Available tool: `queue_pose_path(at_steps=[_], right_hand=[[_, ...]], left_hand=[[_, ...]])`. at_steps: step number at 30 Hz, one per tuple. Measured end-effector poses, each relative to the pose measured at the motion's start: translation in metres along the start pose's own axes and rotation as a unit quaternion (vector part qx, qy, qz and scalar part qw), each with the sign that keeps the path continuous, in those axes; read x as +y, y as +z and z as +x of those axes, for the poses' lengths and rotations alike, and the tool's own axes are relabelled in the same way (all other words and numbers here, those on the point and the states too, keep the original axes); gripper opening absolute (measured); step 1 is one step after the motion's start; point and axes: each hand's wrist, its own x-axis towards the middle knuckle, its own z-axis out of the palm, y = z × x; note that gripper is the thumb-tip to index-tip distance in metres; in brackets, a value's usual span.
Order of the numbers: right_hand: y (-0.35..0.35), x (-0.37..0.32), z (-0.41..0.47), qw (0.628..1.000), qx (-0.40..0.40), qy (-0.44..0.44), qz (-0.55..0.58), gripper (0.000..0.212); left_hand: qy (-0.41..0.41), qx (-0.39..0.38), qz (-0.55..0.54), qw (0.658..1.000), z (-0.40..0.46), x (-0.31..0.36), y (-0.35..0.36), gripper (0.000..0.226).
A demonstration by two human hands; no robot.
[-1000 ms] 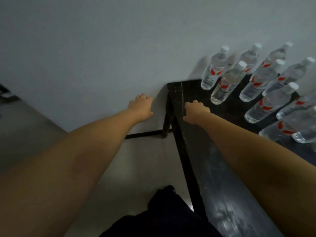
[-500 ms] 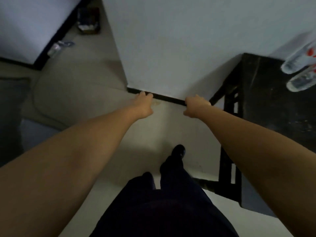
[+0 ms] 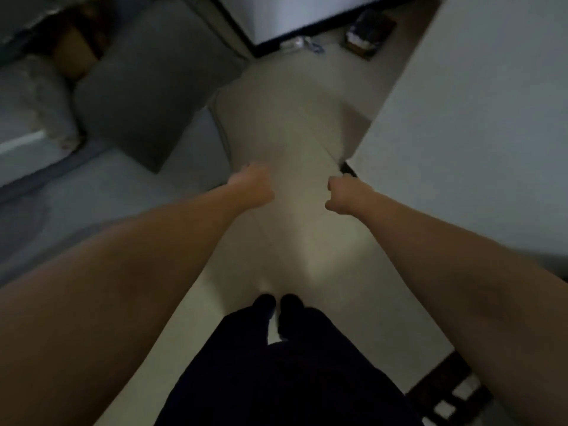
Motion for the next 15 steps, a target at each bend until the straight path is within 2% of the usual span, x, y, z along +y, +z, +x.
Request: queue_pose_path(at_steps=[3, 9, 12, 15], right_hand=[[-0.011, -0.03, 0.011, 0.996, 0.001, -0.074, -0.042, 0.048], [-0.016, -0.089, 0.021, 0.972, -0.007, -0.196, -0.128, 0.042], [-0.007, -0.128, 0.016, 0.946, -0.003, -0.27, -0.181, 0.041], [0.005, -0.178, -0.003, 0.904, 0.0, -0.351, -0.244, 0.04]], left_hand=[[-0.091, 0.034, -0.039, 0.994, -0.022, -0.023, 0.001, 0.054], [-0.202, 0.09, -0.121, 0.968, -0.077, -0.047, 0.025, 0.053], [-0.268, 0.124, -0.17, 0.94, -0.115, -0.06, 0.041, 0.054], [-0.352, 0.152, -0.218, 0.897, -0.164, -0.08, 0.059, 0.057]])
